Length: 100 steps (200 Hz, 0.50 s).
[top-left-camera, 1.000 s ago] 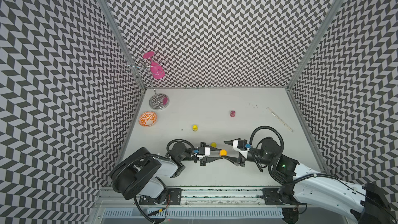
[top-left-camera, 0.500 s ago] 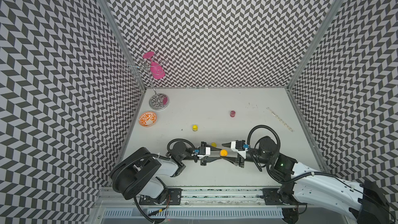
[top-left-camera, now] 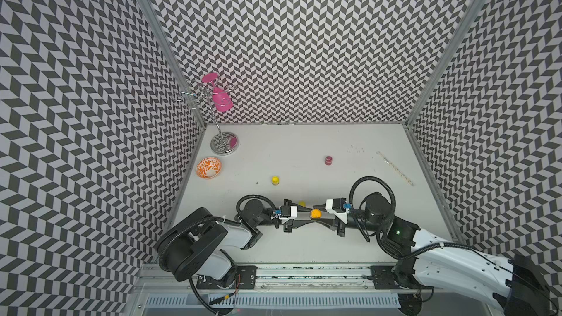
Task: Close the paint jar lid
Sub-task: Screw the lid onto the paint jar.
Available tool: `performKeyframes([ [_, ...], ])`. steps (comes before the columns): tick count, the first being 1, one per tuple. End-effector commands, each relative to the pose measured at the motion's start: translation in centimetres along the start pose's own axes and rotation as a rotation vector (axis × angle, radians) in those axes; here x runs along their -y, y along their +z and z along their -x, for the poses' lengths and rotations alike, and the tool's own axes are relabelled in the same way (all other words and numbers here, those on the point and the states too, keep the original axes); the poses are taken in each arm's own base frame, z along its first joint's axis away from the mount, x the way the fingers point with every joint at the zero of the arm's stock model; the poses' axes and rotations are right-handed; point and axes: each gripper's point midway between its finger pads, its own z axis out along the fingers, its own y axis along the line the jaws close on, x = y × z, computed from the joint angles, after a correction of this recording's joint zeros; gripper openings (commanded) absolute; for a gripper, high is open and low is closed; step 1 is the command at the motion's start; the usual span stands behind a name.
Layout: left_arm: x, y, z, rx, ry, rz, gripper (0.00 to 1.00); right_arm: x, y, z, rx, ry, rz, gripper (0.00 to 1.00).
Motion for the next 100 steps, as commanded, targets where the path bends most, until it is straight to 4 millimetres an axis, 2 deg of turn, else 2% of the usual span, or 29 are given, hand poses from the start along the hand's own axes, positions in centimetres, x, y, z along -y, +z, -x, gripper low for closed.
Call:
performKeyframes([
  [1, -0.8, 0.2, 0.8, 0.020, 0.029, 0.031, 0.26, 1.2, 0.1, 1.1, 0.038, -0.001, -0.056, 0.21],
  [33, -1.7, -0.4, 2.5, 0.056, 0.044, 0.108, 0.26, 1.8, 0.4, -0.1, 0.015, 0.038, -0.096, 0.18],
  [67, -3.2, -1.0, 5.3, 0.114, 0.065, 0.245, 0.25, 2.3, 0.9, -1.2, 0.001, 0.113, -0.180, 0.18],
  [100, -5.9, -2.2, 7.3, 0.133, 0.071, 0.461, 0.25, 3.2, 1.7, -2.9, -0.023, 0.236, -0.307, 0.17],
])
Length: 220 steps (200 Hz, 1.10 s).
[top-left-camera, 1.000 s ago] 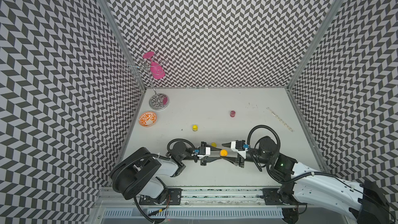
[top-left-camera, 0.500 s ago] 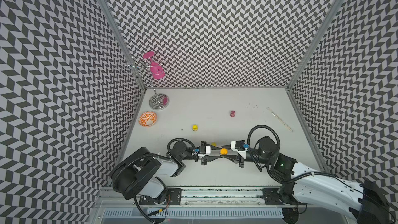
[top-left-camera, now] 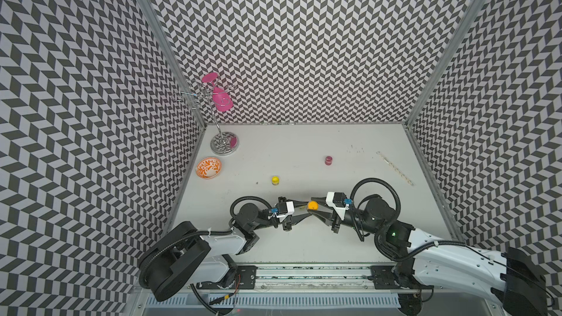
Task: Close the paint jar lid
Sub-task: Screw the lid onto the paint jar.
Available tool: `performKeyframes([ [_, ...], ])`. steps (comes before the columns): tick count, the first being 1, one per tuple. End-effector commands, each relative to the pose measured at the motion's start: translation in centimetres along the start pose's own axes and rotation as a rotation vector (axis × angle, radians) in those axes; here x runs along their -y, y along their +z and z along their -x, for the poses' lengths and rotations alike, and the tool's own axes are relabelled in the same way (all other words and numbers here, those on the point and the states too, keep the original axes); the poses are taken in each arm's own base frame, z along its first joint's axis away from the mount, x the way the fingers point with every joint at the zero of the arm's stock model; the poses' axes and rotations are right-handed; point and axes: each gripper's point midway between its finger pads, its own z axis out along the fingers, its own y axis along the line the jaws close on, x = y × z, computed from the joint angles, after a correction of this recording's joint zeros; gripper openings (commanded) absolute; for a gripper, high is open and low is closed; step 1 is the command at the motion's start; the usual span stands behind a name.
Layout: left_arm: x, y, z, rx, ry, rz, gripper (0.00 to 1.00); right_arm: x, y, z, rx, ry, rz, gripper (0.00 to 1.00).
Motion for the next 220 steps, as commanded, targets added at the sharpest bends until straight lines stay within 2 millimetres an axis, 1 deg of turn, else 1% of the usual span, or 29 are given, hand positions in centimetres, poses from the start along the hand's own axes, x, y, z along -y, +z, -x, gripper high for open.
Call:
performKeyframes([
  [1, -3.6, -0.4, 4.7, 0.125, 0.060, 0.230, 0.25, 1.9, 0.3, -5.3, -0.144, 0.136, -0.164, 0.17],
  [19, -6.2, -1.2, 5.5, 0.136, 0.055, 0.383, 0.26, 2.5, 1.1, -6.5, -0.179, 0.196, -0.249, 0.16],
  [46, -9.9, -2.3, 5.8, 0.117, 0.047, 0.601, 0.25, 3.3, 2.6, -8.4, -0.253, 0.262, -0.399, 0.16],
  [50, -10.3, -2.5, 5.9, 0.115, 0.050, 0.634, 0.25, 3.4, 2.9, -9.0, -0.274, 0.269, -0.422, 0.15],
  [70, -12.2, -3.6, 6.4, 0.116, 0.076, 0.778, 0.24, 3.6, 4.0, -10.5, -0.328, 0.298, -0.534, 0.14],
  [95, -13.7, -4.9, 6.8, 0.122, 0.094, 0.901, 0.24, 2.8, 5.1, -11.4, -0.321, 0.352, -0.555, 0.14],
  [109, -14.3, -5.2, 6.4, 0.103, 0.098, 0.942, 0.24, 2.5, 5.2, -11.5, -0.311, 0.377, -0.559, 0.15],
  [135, -14.4, -5.4, 5.0, 0.067, 0.096, 0.958, 0.24, 2.5, 4.7, -11.1, -0.294, 0.381, -0.569, 0.20],
  [146, -14.3, -5.5, 4.7, 0.067, 0.091, 0.959, 0.24, 2.6, 4.4, -11.0, -0.290, 0.380, -0.572, 0.26],
  [155, -14.3, -5.5, 4.5, 0.063, 0.088, 0.956, 0.24, 2.7, 4.3, -10.9, -0.287, 0.380, -0.574, 0.33],
  [160, -14.2, -5.4, 4.3, 0.057, 0.085, 0.954, 0.24, 2.7, 4.2, -10.8, -0.286, 0.380, -0.575, 0.40],
  [170, -14.2, -5.2, 3.9, 0.047, 0.082, 0.946, 0.24, 2.7, 4.0, -10.7, -0.281, 0.380, -0.576, 0.57],
  [183, -14.2, -5.0, 3.4, 0.030, 0.076, 0.939, 0.24, 2.8, 3.6, -10.4, -0.267, 0.381, -0.576, 0.69],
  [194, -14.2, -4.9, 2.7, 0.008, 0.070, 0.937, 0.24, 2.8, 3.1, -10.1, -0.250, 0.387, -0.575, 0.82],
  [203, -14.2, -4.9, 2.1, -0.011, 0.068, 0.936, 0.24, 2.9, 2.7, -9.9, -0.241, 0.391, -0.575, 0.87],
  [220, -13.8, -4.8, 0.8, -0.049, 0.066, 0.916, 0.25, 3.0, 1.8, -9.7, -0.233, 0.398, -0.581, 0.88],
])
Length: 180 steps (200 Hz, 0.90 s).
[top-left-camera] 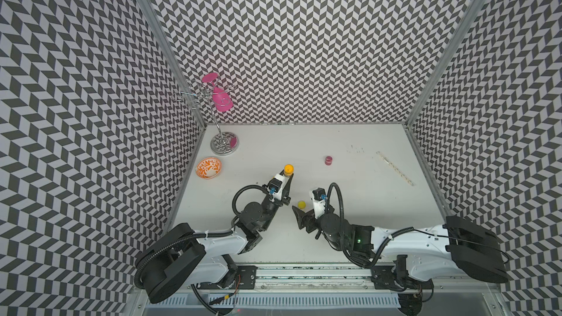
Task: Close the paint jar lid
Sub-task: Screw the lid onto the paint jar.
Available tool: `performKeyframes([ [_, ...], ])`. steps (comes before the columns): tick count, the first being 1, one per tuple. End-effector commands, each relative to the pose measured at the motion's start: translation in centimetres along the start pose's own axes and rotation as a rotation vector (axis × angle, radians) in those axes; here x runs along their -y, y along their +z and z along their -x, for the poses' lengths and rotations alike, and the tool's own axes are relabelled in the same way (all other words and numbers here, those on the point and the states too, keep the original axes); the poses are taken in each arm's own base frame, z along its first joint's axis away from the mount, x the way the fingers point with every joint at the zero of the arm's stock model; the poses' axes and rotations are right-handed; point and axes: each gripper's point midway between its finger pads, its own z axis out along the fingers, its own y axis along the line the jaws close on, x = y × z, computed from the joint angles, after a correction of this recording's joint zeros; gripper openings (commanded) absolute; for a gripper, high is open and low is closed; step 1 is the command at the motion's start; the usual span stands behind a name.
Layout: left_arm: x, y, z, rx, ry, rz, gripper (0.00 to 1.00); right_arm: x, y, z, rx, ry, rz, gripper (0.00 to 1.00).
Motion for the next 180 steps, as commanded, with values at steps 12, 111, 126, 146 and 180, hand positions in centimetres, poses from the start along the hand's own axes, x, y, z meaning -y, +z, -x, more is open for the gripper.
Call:
performKeyframes([
  [12, -0.4, -0.4, -0.3, 0.013, -0.026, 0.022, 0.25, 1.4, -1.7, 0.8, 0.022, 0.056, -0.019, 0.88],
  [111, 11.7, -6.0, -2.0, 0.044, -0.094, -0.875, 0.26, 3.4, -9.7, 11.4, 0.407, -0.292, 0.343, 0.91],
  [126, 12.8, -7.4, -1.3, 0.098, -0.135, -0.986, 0.25, 0.6, -11.3, 11.8, 0.442, -0.442, 0.505, 0.91],
  [146, 12.8, -8.7, -0.5, 0.156, -0.166, -1.057, 0.26, -1.1, -11.8, 11.5, 0.416, -0.558, 0.625, 0.89],
  [180, 12.9, -9.5, -0.1, 0.177, -0.197, -1.121, 0.27, -2.3, -10.5, 10.1, 0.291, -0.592, 0.808, 0.82],
])
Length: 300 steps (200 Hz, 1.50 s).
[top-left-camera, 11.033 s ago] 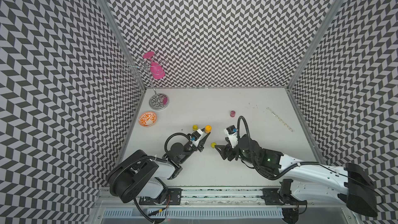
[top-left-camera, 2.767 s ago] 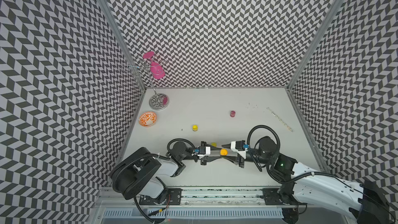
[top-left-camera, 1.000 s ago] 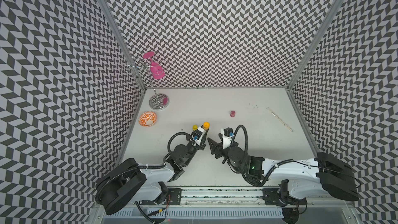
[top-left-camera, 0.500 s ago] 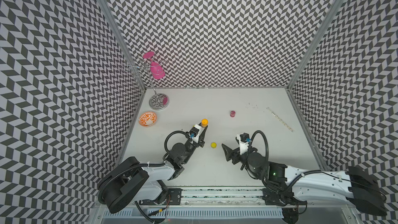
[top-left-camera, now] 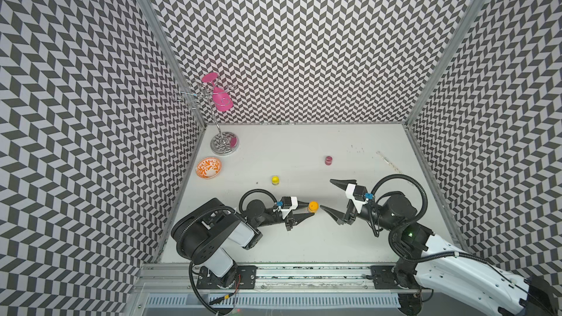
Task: Close the paint jar lid
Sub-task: Screw the lid onto the paint jar.
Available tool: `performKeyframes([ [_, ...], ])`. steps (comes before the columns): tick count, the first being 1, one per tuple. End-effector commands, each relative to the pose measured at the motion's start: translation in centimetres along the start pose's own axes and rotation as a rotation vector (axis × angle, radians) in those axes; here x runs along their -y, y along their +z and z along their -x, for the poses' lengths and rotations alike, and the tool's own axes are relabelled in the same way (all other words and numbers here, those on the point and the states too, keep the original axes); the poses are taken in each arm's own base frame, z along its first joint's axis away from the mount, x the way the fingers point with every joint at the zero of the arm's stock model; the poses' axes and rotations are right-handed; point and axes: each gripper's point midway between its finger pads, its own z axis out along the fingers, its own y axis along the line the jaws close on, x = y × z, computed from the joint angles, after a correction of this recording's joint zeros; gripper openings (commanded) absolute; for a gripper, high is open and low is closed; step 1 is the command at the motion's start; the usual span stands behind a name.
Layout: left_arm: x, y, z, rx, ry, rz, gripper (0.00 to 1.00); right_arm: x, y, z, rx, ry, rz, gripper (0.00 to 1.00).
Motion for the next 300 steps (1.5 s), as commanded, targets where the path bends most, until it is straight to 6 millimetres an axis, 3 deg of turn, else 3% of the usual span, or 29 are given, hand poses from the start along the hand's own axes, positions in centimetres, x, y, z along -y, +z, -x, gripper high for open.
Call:
performKeyframes([
  [1, 2.8, -0.6, 5.1, 0.190, 0.146, -0.155, 0.27, -3.2, 0.6, -0.5, -0.014, -0.057, 0.269, 0.81],
  [71, 3.1, -0.8, 5.6, 0.199, 0.152, -0.171, 0.27, -4.2, 1.5, -3.0, -0.073, 0.026, 0.364, 0.70],
  [122, 3.5, -0.9, 6.1, 0.210, 0.163, -0.179, 0.27, -4.2, 2.3, -4.4, -0.127, 0.099, 0.376, 0.71],
  [147, 3.7, -1.1, 6.3, 0.215, 0.171, -0.184, 0.27, -4.1, 3.0, -5.5, -0.167, 0.120, 0.389, 0.66],
  [211, 3.6, -1.0, 6.4, 0.217, 0.173, -0.184, 0.27, -4.1, 3.5, -6.1, -0.191, 0.151, 0.405, 0.51],
  [300, 3.5, -1.1, 6.4, 0.219, 0.176, -0.172, 0.27, -4.5, 3.4, -6.6, -0.214, 0.173, 0.437, 0.46],
])
